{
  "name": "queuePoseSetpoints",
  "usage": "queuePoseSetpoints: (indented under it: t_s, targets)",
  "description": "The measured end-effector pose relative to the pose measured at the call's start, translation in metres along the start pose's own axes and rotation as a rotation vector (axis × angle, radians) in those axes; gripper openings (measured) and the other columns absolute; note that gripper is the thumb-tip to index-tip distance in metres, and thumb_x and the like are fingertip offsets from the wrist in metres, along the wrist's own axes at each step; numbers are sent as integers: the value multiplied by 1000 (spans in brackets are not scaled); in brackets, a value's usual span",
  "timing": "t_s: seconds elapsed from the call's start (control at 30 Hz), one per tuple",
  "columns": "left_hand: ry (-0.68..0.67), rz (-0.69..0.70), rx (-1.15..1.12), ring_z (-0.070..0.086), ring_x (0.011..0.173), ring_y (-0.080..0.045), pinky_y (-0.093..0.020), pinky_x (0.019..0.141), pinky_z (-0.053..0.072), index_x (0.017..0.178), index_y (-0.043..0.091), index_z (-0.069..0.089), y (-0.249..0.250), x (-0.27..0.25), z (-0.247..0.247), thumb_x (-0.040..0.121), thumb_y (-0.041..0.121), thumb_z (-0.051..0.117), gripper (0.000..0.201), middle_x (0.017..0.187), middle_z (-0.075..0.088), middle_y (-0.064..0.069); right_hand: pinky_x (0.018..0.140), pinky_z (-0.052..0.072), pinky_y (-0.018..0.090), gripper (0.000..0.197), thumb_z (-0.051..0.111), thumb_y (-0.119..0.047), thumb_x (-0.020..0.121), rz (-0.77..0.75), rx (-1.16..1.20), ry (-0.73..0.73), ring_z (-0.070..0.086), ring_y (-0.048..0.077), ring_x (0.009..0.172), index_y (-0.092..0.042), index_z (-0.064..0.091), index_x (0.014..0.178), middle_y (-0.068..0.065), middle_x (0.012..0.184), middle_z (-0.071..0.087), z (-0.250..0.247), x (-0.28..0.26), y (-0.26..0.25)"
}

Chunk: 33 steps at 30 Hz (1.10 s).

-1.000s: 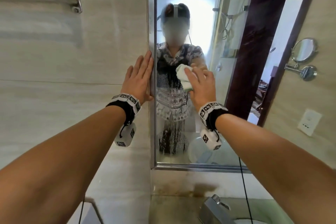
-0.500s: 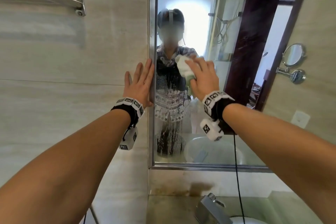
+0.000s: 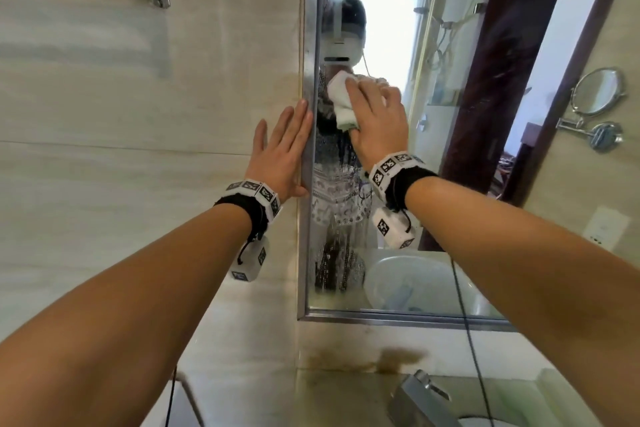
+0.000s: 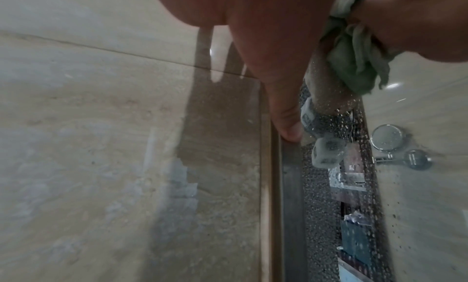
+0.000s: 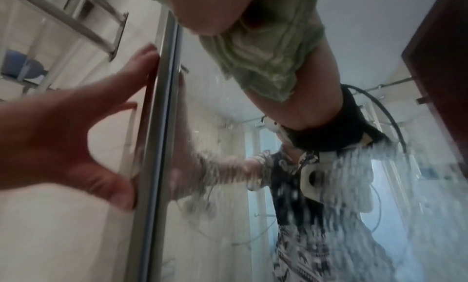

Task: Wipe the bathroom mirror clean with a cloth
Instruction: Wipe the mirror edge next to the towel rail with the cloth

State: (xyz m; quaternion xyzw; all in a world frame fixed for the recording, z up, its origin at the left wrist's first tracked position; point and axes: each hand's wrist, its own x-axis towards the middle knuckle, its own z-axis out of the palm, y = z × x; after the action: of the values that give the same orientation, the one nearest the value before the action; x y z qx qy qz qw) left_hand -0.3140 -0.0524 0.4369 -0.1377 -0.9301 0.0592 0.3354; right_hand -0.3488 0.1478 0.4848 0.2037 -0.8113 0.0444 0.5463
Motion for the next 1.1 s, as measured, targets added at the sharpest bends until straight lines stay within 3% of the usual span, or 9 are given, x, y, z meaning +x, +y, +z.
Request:
queuePoseSetpoints:
  t_s: [0.1,0.27,0.43,0.53,0.63,0.73,0.8,0.97,1.1]
  targets:
    - [3,-2,-5,-9,152,-24,-61,119,11,156,14,-14,1,-1,-1,46,56,91,158,164,-20,-3,84,45,45,69,64,-15,74,-37,8,-31,41,33,108,-12,45,140,5,136,50,8,-16,-11]
    - [6,-26,-6,-9,152,-25,-59,120,11,157,14,-12,6,-4,-4,51,50,92,153,164,-17,-4,81,47,50,70,61,-28,75,-204,-11,-209,45,40,111,-13,43,141,8,135,50,13,-51,-21]
    - [-10,-85,23,-9,152,-26,-56,121,12,157,14,-10,14,-18,2,67,49,84,134,164,-17,-2,83,44,46,73,67,-29,78,-218,-40,-304,46,31,106,-16,38,144,3,136,48,22,-82,-30]
    - [-31,-113,-14,-9,152,-26,-56,121,12,156,16,-14,22,-24,0,78,54,72,122,164,-20,0,78,42,43,66,73,-32,80,-350,-65,-311,48,28,104,-18,46,139,0,132,50,22,-85,-20]
    - [-60,-132,-38,-10,152,-26,-56,121,11,155,15,-16,28,-27,-7,79,51,73,122,163,-23,0,80,53,47,63,81,-23,67,-413,-37,-346,47,26,108,-22,62,127,1,124,60,20,-96,-13]
    - [-90,-131,-24,-10,152,-27,-56,121,12,155,15,-17,31,-33,-11,75,49,78,128,163,-23,-1,86,51,48,63,78,-24,73,-473,-37,-492,49,28,114,-26,57,131,0,132,55,8,-106,-10]
    - [-101,-135,-32,-11,152,-27,-57,121,11,156,14,-16,31,-38,-10,74,48,79,130,163,-24,-2,90,48,48,58,75,-26,78,-410,-10,-479,49,29,117,-28,54,132,-1,135,52,-4,-106,-6]
    - [-132,-168,-44,-10,152,-28,-59,119,16,154,16,-21,28,-50,8,67,46,86,141,161,-28,0,87,48,42,64,67,-9,79,-16,57,-193,43,29,115,-25,49,138,4,138,49,-31,-91,25]
    - [-149,-151,-55,-14,152,-27,-59,120,14,153,16,-23,31,-49,15,64,49,87,146,161,-30,-1,92,41,43,69,55,-7,75,152,26,-49,40,35,118,-22,44,142,9,141,44,-40,-61,49]
